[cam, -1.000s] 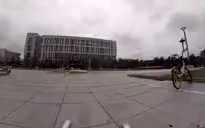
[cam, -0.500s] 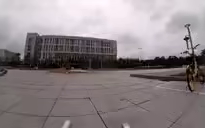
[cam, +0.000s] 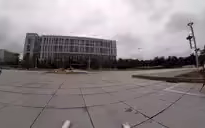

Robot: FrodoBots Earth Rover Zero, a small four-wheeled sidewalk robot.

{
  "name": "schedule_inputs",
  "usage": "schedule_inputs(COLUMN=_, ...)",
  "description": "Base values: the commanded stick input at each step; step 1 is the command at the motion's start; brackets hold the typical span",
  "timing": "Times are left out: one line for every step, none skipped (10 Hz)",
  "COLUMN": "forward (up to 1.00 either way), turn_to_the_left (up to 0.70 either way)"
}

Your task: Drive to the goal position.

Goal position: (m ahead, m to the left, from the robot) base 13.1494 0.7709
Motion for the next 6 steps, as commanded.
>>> schedule_inputs(forward=1.00, turn_to_the_left=-0.05)
schedule_inputs(forward=1.00, turn_to_the_left=0.00)
schedule_inputs(forward=1.00, turn_to_the_left=-0.03)
schedule_inputs(forward=1.00, turn_to_the_left=-0.26)
schedule_inputs(forward=1.00, turn_to_the_left=-0.10)
schedule_inputs(forward=1.00, turn_to_the_left=-0.05)
